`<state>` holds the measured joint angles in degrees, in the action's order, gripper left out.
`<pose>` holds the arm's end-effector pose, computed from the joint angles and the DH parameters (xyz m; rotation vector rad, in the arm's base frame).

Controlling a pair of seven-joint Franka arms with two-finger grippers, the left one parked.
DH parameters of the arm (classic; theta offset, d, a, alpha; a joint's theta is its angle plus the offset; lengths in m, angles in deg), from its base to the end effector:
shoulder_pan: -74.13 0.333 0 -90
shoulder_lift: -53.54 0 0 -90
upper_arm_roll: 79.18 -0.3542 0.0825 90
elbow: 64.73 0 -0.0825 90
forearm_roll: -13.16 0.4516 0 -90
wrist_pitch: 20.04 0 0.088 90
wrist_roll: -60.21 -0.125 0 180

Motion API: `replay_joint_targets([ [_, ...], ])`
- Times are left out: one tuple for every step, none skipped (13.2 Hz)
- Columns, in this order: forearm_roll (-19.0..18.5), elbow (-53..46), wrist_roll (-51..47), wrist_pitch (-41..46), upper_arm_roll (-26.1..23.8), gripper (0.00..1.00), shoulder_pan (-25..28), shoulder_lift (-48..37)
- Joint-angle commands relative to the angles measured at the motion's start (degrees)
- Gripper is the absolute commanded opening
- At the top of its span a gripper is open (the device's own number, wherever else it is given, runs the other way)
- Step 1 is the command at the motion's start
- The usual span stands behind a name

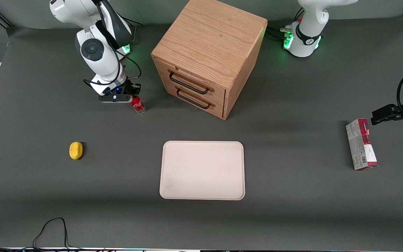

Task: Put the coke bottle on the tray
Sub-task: 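Close the right gripper around the bottle's neck, then lift the bottle and carry it with the right gripper to the white tray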

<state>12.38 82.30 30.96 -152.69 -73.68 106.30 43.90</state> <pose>0.4158 0.2099 0.2873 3.1054 -0.0518 -0.1191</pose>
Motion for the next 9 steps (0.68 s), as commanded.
replay_joint_targets([
  [-1.2,-7.2,-0.4,9.0,0.5,0.14,0.1,-1.1],
  [-1.2,-10.6,-0.3,13.4,0.8,0.14,0.1,-1.8],
  [-1.2,-13.6,-0.2,17.5,0.9,0.14,0.1,-2.6],
  [-1.2,-16.4,-0.2,20.8,1.2,0.14,0.2,-3.3],
  [-1.2,-19.7,-0.1,24.2,1.2,0.14,0.2,-3.5],
  [-1.2,-24.0,-0.1,28.2,1.2,0.14,0.2,-3.5],
  [-1.1,-28.3,-0.1,32.2,1.2,0.14,0.2,-3.4],
  [-0.7,-32.1,0.2,35.4,1.3,0.13,0.2,-3.4],
  [-0.5,-35.1,0.9,38.1,1.3,0.13,0.2,-3.4],
])
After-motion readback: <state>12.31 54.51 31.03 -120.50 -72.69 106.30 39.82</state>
